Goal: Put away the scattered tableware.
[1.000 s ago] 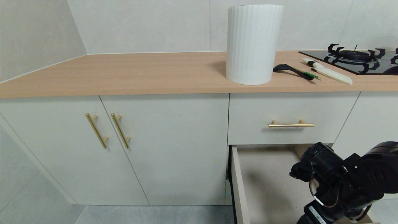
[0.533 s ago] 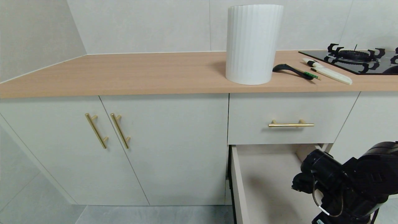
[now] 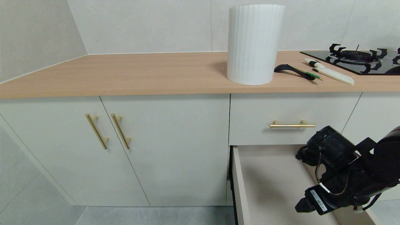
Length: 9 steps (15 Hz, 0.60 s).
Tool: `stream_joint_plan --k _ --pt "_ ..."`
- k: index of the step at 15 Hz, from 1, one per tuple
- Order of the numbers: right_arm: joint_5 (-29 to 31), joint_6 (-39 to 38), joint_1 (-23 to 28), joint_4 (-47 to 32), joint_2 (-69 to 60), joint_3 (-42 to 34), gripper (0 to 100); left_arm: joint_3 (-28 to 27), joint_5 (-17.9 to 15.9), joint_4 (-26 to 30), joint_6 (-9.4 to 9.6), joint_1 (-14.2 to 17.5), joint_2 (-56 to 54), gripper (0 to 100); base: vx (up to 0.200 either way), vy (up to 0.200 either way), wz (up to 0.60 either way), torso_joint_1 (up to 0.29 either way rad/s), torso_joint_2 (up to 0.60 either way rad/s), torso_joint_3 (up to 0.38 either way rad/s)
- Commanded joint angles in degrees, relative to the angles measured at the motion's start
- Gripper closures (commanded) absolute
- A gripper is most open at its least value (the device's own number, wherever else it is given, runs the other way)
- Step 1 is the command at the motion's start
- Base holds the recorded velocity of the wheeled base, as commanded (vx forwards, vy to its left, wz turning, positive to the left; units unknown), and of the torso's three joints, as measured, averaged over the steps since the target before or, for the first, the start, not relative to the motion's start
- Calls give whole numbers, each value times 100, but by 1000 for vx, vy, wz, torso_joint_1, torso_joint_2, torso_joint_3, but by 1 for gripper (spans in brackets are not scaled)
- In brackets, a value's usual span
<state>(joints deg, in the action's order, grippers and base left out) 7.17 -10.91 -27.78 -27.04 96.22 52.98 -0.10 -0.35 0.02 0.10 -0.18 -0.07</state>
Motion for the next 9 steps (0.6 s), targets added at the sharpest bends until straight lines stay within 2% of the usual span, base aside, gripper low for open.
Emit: stream_joint_plan --k 1,5,9 --pt "4 -95 98 612 -851 19 0 1 0 -2 -1 1 7 0 0 0 0 0 0 0" --pt "13 -16 476 1394 -1439 -183 0 1 0 -2 -1 1 7 0 0 0 0 0 0 0" --pt "13 212 502 1429 -1729 -262 0 1 0 -2 -1 1 7 0 0 0 0 0 0 0"
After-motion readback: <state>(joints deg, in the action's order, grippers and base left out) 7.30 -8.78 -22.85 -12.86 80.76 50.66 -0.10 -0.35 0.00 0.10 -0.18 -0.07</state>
